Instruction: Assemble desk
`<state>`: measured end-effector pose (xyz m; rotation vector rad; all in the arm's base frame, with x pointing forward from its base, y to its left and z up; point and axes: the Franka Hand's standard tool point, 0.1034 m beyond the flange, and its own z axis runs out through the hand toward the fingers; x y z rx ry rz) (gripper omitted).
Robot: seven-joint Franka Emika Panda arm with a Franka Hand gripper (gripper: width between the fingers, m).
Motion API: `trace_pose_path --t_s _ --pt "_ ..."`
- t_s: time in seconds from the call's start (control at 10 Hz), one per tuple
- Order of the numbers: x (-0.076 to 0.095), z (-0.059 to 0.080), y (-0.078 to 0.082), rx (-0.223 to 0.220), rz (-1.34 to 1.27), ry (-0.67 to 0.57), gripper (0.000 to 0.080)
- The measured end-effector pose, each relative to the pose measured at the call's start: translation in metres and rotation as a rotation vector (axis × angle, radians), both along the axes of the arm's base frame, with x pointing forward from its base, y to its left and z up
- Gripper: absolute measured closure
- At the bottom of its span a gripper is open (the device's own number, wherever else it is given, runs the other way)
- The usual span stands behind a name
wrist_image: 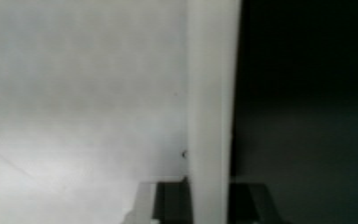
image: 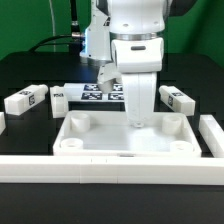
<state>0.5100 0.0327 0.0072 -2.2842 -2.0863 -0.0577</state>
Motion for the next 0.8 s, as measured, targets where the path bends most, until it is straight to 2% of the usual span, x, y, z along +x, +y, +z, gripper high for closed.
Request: trace_pose_path --t_s 0.2,0.6,0.7,0.8 --pt "0.003 0.000 0.013 0.000 -0.004 0.008 0.0742" --pt "0.003 0.000 0.018 0.002 -0.007 0.017 0.0742" --pt "0.003 0.000 0.018 0.002 -0.008 0.018 0.0637" --pt "0.003 0.000 0.018 0.002 -0.008 0.018 0.0461"
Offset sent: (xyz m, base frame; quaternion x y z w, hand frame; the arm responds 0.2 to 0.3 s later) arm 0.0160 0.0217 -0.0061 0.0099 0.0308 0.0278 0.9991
